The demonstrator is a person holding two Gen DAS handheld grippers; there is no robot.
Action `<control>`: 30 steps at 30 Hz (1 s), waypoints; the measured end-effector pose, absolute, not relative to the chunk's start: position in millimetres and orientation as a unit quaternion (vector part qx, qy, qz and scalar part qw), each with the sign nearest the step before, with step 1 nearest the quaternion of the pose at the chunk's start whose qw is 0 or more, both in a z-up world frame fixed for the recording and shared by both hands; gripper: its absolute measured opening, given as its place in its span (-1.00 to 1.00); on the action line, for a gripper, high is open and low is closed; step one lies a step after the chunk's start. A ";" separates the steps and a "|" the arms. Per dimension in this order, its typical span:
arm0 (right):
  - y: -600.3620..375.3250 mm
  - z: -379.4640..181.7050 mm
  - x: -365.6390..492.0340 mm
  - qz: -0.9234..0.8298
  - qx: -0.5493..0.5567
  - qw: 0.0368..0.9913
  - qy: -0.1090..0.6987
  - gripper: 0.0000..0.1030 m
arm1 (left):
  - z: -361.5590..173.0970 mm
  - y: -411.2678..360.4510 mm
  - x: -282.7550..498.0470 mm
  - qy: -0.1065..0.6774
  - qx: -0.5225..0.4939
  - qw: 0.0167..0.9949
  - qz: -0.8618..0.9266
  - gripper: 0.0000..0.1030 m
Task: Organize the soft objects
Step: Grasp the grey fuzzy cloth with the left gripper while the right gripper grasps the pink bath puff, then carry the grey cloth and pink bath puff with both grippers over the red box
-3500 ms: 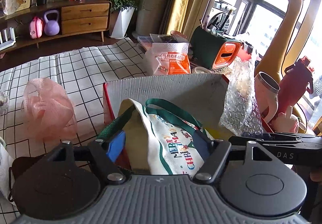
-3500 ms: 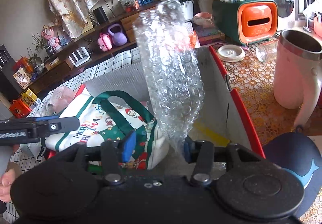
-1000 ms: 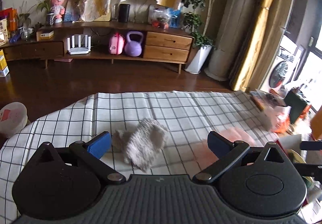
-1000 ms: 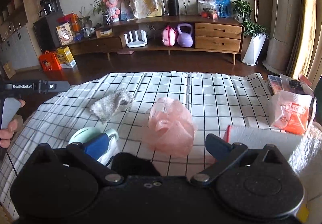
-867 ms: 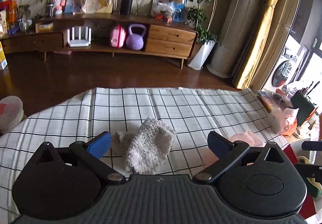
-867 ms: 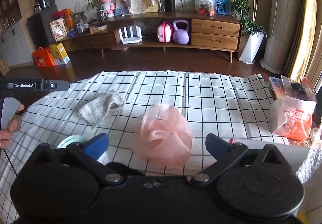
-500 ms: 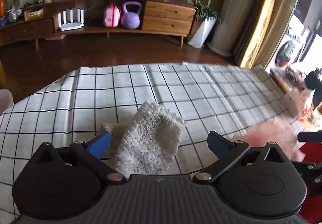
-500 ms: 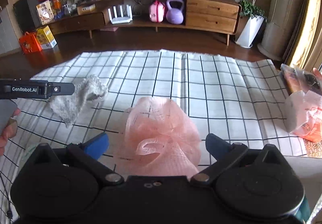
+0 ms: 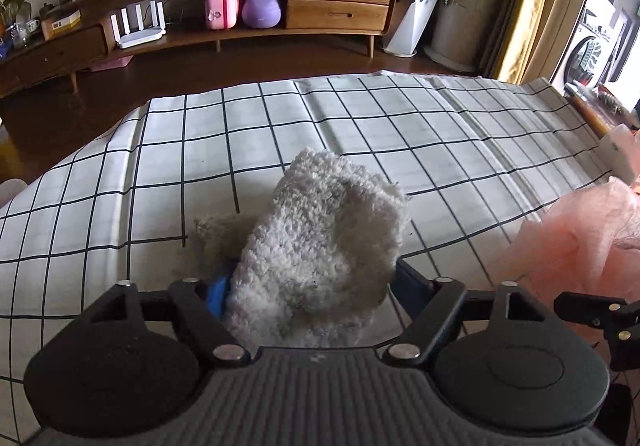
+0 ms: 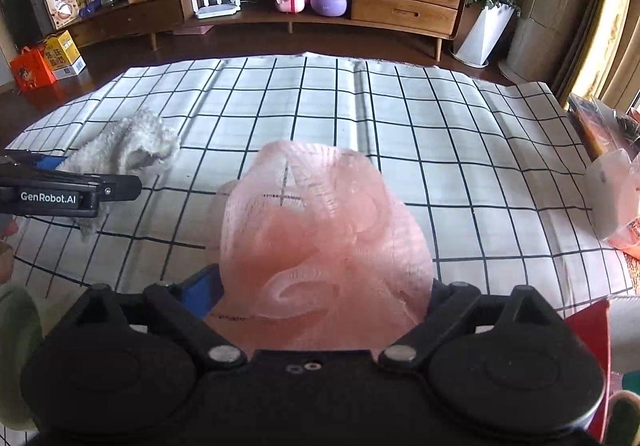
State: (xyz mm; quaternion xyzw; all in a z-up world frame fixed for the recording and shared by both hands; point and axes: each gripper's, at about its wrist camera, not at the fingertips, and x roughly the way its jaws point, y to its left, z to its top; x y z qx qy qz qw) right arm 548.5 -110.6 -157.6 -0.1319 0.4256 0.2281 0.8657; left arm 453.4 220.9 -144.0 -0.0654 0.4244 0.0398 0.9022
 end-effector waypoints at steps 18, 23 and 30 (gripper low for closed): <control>-130.7 -132.0 531.7 0.224 -0.080 0.884 0.402 -0.41 | -117.6 242.7 420.7 0.378 -0.106 0.915 0.092 -0.65; -139.0 -110.5 515.3 0.243 -0.067 0.887 0.387 -0.47 | -95.3 249.3 401.9 0.361 -0.119 0.918 0.110 -0.67; -162.1 -77.0 488.2 0.259 -0.035 0.887 0.382 -0.47 | -51.2 248.1 365.6 0.344 -0.132 0.923 0.114 -0.67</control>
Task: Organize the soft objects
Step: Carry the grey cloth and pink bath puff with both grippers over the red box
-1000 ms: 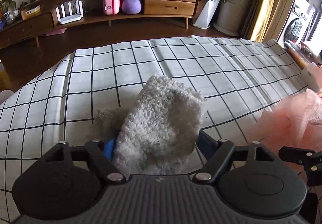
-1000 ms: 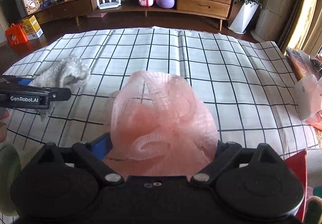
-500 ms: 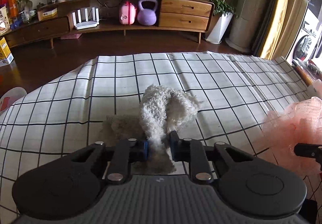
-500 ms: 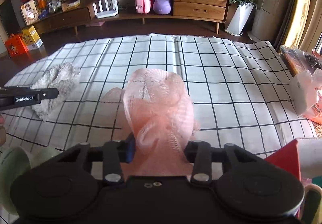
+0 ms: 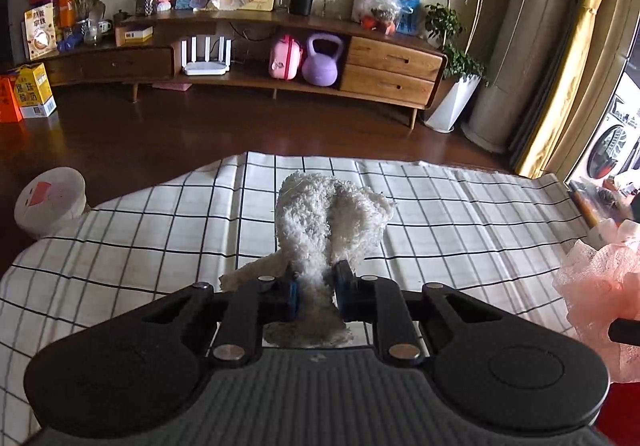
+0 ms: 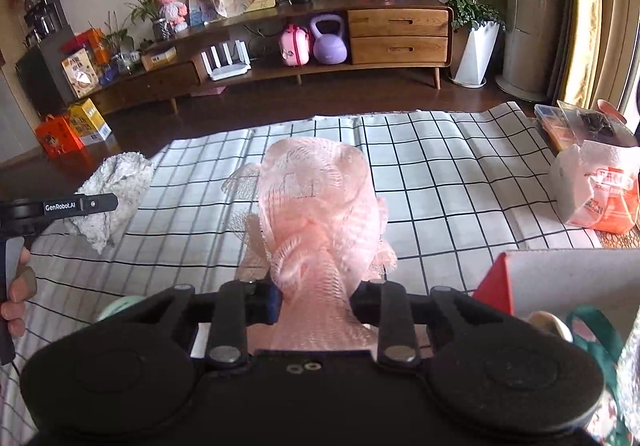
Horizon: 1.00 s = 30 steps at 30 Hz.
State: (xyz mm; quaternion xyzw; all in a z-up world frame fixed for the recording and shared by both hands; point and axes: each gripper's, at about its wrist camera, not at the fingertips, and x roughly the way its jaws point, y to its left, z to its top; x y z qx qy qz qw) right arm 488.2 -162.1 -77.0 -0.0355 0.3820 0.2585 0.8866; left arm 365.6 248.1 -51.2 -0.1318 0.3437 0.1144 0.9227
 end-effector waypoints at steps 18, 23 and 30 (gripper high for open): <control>-259.0 8.3 396.7 0.297 0.021 0.899 0.323 -0.44 | 55.6 143.9 260.5 0.310 -0.109 0.943 0.047 -0.66; -301.0 18.5 378.4 0.294 0.042 0.901 0.317 -0.43 | 68.7 95.0 245.6 0.307 -0.098 0.946 0.015 -0.66; -360.2 22.5 360.4 0.274 0.053 0.911 0.304 -0.42 | 76.6 22.1 241.3 0.311 -0.087 0.946 -0.043 -0.66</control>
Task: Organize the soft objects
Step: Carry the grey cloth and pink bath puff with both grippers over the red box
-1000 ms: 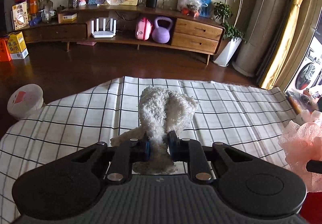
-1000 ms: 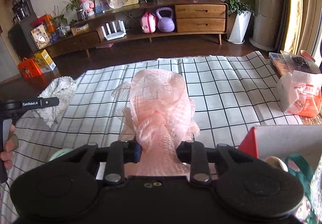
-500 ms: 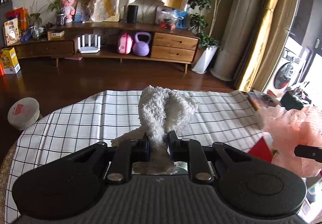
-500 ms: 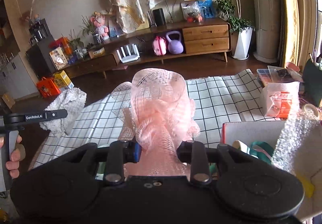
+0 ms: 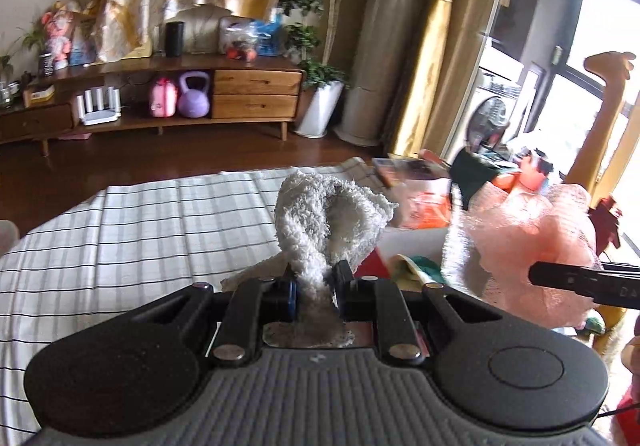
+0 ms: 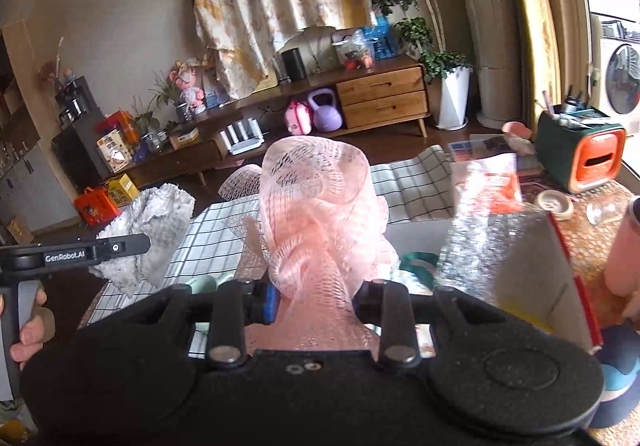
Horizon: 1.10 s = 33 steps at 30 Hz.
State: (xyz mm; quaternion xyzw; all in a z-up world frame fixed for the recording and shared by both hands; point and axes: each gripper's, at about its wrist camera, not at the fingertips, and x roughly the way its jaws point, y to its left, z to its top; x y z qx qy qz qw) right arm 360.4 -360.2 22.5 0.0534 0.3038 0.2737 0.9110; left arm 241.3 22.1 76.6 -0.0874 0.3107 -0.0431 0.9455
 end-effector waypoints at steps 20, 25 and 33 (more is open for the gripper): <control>-486.6 -37.2 419.0 0.150 0.096 0.925 0.335 -0.39 | 26.2 -143.9 315.5 0.345 -0.098 0.921 -0.153 -0.66; -484.7 -62.5 440.7 0.143 0.088 0.919 0.357 -0.39 | 5.3 -147.3 340.9 0.357 -0.118 0.915 -0.147 -0.66; -452.3 -93.2 456.9 0.148 0.037 0.908 0.390 -0.38 | -29.9 -148.1 370.0 0.394 -0.117 0.901 -0.138 -0.66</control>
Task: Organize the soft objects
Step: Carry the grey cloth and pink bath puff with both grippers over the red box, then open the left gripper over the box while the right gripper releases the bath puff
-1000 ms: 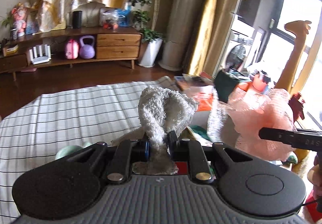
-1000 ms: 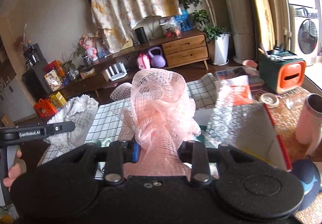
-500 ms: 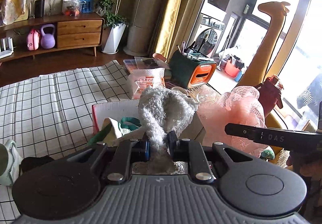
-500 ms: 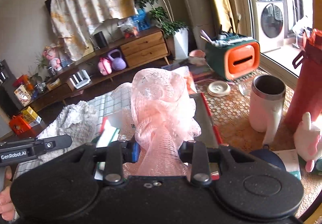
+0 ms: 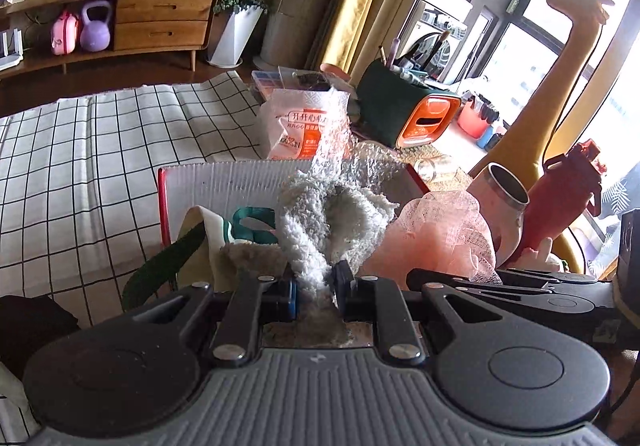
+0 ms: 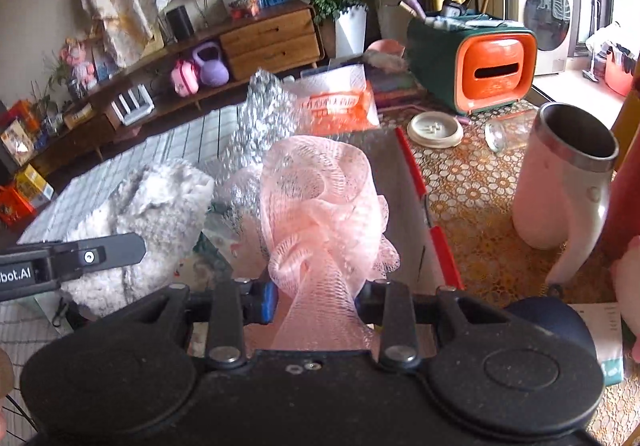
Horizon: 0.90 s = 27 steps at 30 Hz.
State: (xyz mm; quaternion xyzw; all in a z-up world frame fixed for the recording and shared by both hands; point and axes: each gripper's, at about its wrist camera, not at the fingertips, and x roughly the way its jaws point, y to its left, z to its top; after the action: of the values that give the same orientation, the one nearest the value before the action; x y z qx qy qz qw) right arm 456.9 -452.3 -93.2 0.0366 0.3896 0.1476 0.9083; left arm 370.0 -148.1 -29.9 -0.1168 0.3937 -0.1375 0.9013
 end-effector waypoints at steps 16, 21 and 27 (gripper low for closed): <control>-445.1 -125.8 468.5 0.122 -0.010 0.901 0.417 -0.34 | -62.6 -152.9 382.2 0.421 -0.093 0.890 -0.146 -0.67; -448.7 -116.5 463.7 0.120 -0.013 0.906 0.406 -0.03 | -56.1 -155.0 379.1 0.418 -0.092 0.892 -0.144 -0.65; -455.4 -102.6 454.0 0.114 -0.019 0.915 0.388 0.26 | -47.5 -157.6 371.6 0.412 -0.082 0.897 -0.140 -0.54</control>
State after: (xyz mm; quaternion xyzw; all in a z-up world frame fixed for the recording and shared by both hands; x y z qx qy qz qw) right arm 454.0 -455.4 -102.6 -0.0185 0.3877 0.1138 0.9145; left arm 371.6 -157.6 -47.5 -0.0816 0.4122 -0.1399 0.8966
